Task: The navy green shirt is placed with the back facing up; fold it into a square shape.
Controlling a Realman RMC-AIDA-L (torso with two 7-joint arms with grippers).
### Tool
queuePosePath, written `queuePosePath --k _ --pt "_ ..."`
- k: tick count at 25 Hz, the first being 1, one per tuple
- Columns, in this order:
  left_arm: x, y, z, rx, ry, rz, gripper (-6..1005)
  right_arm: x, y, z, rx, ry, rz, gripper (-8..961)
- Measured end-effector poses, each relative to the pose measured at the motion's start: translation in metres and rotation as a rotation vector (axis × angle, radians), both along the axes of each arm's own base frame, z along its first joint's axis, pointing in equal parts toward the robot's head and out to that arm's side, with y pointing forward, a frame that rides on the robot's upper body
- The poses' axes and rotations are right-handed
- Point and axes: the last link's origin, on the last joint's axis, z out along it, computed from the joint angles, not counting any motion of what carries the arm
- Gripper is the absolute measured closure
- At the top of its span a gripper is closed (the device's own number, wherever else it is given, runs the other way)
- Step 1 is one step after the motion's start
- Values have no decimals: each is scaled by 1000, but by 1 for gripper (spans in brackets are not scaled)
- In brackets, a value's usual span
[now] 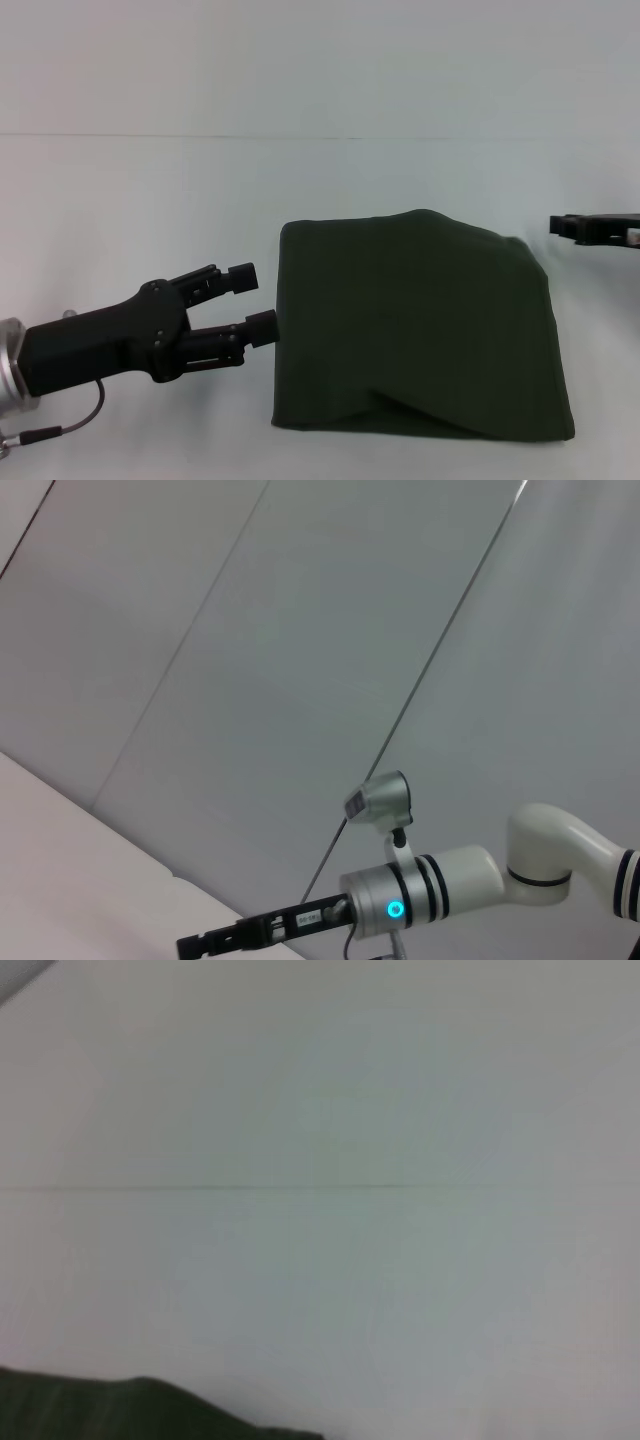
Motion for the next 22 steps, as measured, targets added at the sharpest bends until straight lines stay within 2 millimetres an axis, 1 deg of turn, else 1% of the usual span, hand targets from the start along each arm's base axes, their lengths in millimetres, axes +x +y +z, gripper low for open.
queuePosePath --k 2,4,5,8,12,13,14,16,21,22 --pt "-1 0 0 3 3 5 49 1 -3 3 -1 22 12 811" --pt "-1 1 0 6 6 11 49 3 -11 9 -1 69 56 687" --pt "-2 1 0 8 8 14 49 1 -16 12 -3 99 102 625" --pt "-6 4 -2 14 39 30 49 -5 -38 10 -27 151 297 559" --pt "-16 10 -6 7 139 65 49 -10 -70 -4 -68 178 528 471" --pt "-16 10 -6 7 139 65 49 -10 -77 -7 -79 181 575 449" --pt "-19 12 -6 7 187 60 49 -10 -84 -11 -93 188 617 427" --pt "-20 12 -4 18 216 45 49 -6 -99 -19 -110 182 687 383" --pt "-27 12 -3 82 278 4 49 11 -129 -37 -113 160 735 155" --pt "-30 12 -5 92 297 1 49 15 -133 -41 -111 154 734 139"
